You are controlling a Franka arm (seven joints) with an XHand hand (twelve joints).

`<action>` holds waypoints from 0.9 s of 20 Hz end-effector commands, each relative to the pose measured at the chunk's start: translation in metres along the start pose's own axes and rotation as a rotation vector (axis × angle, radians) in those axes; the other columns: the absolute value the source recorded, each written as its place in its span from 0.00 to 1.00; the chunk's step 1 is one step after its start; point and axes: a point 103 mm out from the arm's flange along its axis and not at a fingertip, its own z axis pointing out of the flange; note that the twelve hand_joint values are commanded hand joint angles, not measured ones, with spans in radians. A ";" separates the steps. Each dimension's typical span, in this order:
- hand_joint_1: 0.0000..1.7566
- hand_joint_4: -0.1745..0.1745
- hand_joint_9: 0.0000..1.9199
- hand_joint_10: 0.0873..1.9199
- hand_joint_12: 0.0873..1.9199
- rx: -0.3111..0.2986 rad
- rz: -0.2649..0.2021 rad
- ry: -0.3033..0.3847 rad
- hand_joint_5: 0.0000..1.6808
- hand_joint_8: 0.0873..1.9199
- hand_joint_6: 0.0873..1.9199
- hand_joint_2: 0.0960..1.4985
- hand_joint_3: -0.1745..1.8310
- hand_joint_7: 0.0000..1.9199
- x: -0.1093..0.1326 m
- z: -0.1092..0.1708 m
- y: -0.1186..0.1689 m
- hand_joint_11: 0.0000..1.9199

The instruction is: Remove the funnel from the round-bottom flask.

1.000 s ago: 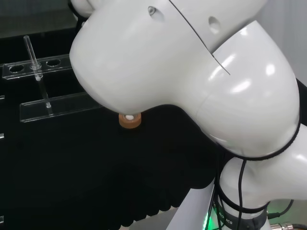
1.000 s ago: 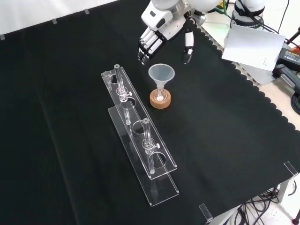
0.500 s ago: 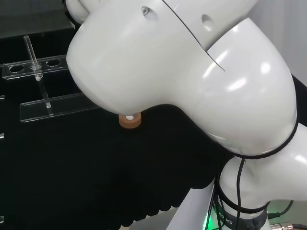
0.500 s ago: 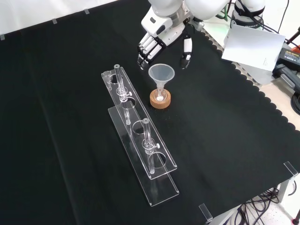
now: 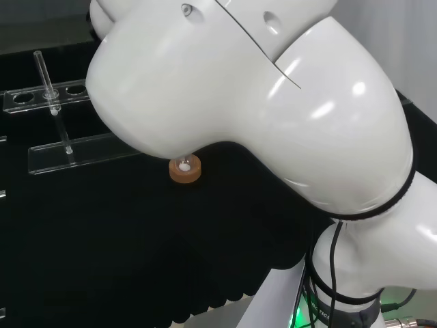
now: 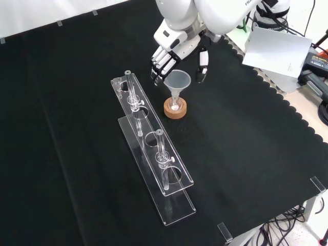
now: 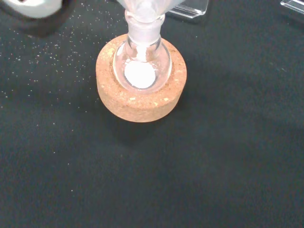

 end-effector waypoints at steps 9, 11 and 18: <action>0.44 0.40 0.13 0.39 0.76 -0.017 0.022 -0.025 0.14 0.33 0.00 0.37 0.30 0.00 0.005 0.009 0.017 0.14; 0.44 0.40 0.15 0.37 0.75 -0.016 0.026 -0.037 0.15 0.34 0.00 0.37 0.31 0.00 0.009 0.008 0.018 0.14; 0.46 0.40 0.21 0.35 0.72 -0.009 0.028 -0.072 0.18 0.34 0.00 0.36 0.34 0.04 0.002 0.014 0.019 0.17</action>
